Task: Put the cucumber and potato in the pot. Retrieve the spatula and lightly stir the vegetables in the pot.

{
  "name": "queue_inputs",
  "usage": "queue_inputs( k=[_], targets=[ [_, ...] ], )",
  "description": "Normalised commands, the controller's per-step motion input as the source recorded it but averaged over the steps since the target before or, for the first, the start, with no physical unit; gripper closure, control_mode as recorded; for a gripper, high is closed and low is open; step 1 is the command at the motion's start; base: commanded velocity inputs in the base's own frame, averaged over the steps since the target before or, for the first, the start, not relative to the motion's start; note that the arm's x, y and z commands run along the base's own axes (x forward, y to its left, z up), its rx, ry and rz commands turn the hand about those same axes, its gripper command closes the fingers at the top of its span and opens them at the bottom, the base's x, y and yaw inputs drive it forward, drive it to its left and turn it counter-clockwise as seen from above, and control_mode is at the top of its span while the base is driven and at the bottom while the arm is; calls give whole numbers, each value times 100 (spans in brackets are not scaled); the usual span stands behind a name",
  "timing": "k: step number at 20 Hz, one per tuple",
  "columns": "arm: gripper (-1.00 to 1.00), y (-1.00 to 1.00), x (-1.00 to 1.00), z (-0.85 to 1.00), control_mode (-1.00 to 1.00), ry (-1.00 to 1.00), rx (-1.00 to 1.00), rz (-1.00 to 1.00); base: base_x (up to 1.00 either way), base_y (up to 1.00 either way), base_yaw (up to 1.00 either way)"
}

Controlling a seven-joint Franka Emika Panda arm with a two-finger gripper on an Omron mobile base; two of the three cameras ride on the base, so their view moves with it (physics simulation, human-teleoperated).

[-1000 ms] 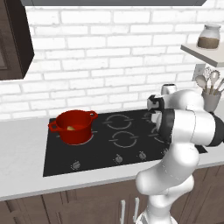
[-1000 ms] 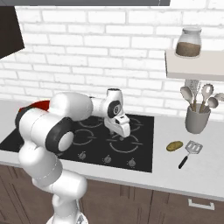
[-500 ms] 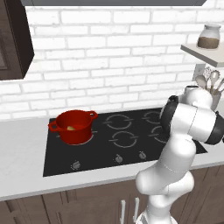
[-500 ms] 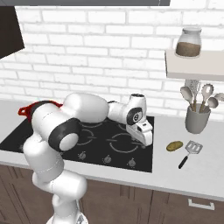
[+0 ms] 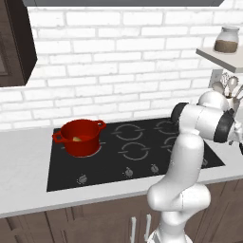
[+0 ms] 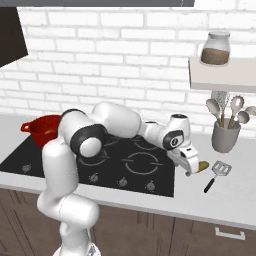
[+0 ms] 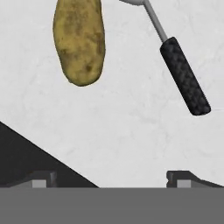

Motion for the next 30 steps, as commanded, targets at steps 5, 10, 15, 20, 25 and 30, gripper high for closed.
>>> queue_inputs(
  k=[5, 10, 15, 20, 25, 30],
  targets=[
    [-100, -41, 38, -26, -100, -18, -4, 0, 0, 0, 0],
    [-100, -51, 18, -15, -100, -9, 0, 0, 0, 0, 0],
    [-100, -14, 46, -7, -100, -5, 1, 0, 0, 0, 0],
    [-100, -3, 54, -1, -100, -10, 3, 0, 0, 0, 0],
    [-100, -28, 12, -25, -100, 7, 0, -5, 0, 0, 0],
    [100, -9, 25, -31, -100, 4, 0, -5, 0, 0, 0]
  ],
)
